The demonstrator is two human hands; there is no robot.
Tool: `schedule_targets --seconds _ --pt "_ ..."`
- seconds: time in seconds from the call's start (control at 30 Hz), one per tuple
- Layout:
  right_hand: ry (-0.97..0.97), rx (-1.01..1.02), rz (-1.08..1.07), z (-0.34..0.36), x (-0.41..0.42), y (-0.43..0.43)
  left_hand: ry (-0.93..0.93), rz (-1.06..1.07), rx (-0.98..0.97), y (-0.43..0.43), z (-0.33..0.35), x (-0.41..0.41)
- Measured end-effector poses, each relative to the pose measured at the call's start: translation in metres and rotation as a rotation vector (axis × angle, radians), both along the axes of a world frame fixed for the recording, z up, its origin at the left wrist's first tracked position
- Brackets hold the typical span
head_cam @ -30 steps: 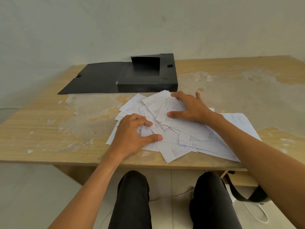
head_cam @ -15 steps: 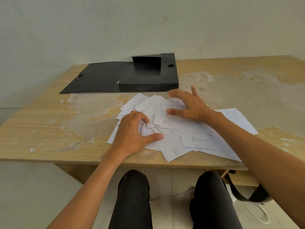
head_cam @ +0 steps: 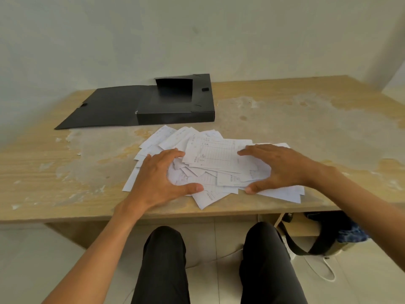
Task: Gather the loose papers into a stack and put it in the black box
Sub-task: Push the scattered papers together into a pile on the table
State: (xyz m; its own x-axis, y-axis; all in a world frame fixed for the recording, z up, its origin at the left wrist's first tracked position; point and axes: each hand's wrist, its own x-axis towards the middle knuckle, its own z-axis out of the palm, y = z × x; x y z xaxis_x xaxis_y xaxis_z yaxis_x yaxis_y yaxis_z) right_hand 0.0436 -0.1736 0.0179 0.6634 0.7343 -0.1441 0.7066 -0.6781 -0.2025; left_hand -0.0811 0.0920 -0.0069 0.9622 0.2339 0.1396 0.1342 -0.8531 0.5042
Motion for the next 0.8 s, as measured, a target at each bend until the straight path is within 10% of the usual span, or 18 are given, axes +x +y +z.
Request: schedule_targets --seconds 0.27,0.6,0.8 --pt "-0.266 0.082 0.059 -0.018 0.001 0.021 0.078 -0.117 0.162 -0.020 0.001 -0.018" --pt "-0.127 0.101 -0.021 -0.018 0.020 0.053 -0.016 0.004 -0.056 -0.017 -0.001 -0.017" --pt "-0.123 0.123 -0.058 -0.027 0.029 0.062 0.089 0.383 0.162 0.001 -0.003 -0.027"
